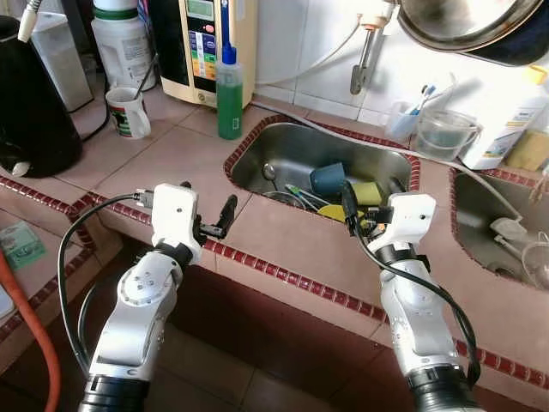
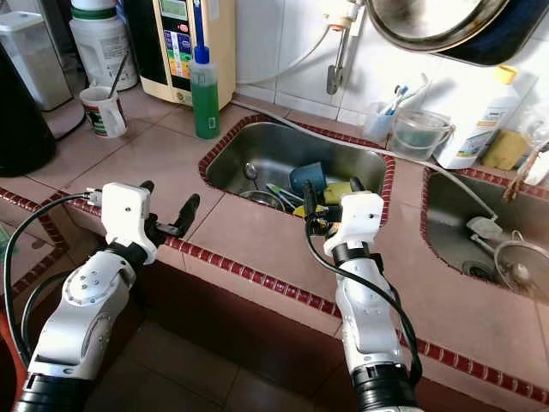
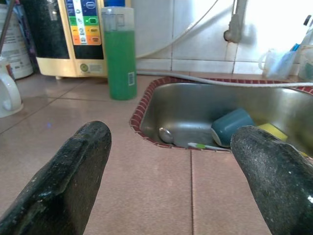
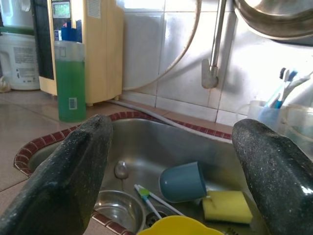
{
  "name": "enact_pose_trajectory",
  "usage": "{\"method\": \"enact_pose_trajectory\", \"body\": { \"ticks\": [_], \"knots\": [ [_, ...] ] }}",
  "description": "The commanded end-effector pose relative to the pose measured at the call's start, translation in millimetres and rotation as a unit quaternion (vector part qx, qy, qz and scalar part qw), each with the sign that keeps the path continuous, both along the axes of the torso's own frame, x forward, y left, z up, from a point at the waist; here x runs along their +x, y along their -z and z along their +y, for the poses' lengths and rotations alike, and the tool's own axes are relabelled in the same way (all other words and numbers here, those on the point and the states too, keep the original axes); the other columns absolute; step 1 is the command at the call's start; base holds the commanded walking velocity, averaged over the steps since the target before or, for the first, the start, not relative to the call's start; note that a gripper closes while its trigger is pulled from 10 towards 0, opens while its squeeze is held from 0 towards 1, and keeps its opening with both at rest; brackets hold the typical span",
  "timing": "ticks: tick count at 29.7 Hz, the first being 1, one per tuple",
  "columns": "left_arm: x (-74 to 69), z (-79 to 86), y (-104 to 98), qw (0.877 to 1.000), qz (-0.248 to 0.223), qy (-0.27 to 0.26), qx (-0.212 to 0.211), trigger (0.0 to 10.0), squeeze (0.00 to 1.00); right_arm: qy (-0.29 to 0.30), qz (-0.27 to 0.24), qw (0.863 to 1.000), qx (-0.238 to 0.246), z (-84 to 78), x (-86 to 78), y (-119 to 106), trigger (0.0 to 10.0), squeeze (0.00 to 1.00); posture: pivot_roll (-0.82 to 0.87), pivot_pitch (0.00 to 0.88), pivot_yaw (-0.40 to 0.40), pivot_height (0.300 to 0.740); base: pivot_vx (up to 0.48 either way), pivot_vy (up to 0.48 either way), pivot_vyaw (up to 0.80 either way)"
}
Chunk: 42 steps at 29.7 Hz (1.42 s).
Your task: Kitchen organization
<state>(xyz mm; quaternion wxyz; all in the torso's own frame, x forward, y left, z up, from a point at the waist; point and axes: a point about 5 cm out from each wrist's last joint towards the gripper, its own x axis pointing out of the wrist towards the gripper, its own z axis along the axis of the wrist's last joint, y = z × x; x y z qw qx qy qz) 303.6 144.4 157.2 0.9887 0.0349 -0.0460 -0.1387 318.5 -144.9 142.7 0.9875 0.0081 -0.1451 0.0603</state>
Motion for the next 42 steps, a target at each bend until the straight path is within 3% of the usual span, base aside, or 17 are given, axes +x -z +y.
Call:
{"method": "enact_pose_trajectory", "body": {
  "ticks": [1,22,42],
  "knots": [
    [0.7,-2.4,-6.1,1.0,-0.012,0.01,0.004,10.0,0.0,0.009,-0.004,1.0,0.003,-4.6,0.4,-3.7,10.0,0.0,-0.13,0.018,-0.06,0.732,0.0,0.0,0.0],
    [-0.9,-4.4,-5.7,1.0,-0.008,0.016,0.008,10.0,0.0,0.01,-0.002,1.0,0.006,-3.7,-0.6,-2.4,10.0,0.0,-0.12,0.029,-0.054,0.732,0.0,0.0,0.0],
    [-0.6,-5.5,-6.4,1.0,-0.008,0.021,0.013,10.0,0.0,0.012,-0.001,1.0,0.01,-2.7,-1.2,-1.2,10.0,0.0,-0.12,0.031,-0.048,0.732,-0.254,0.0,0.0]
  ]
}}
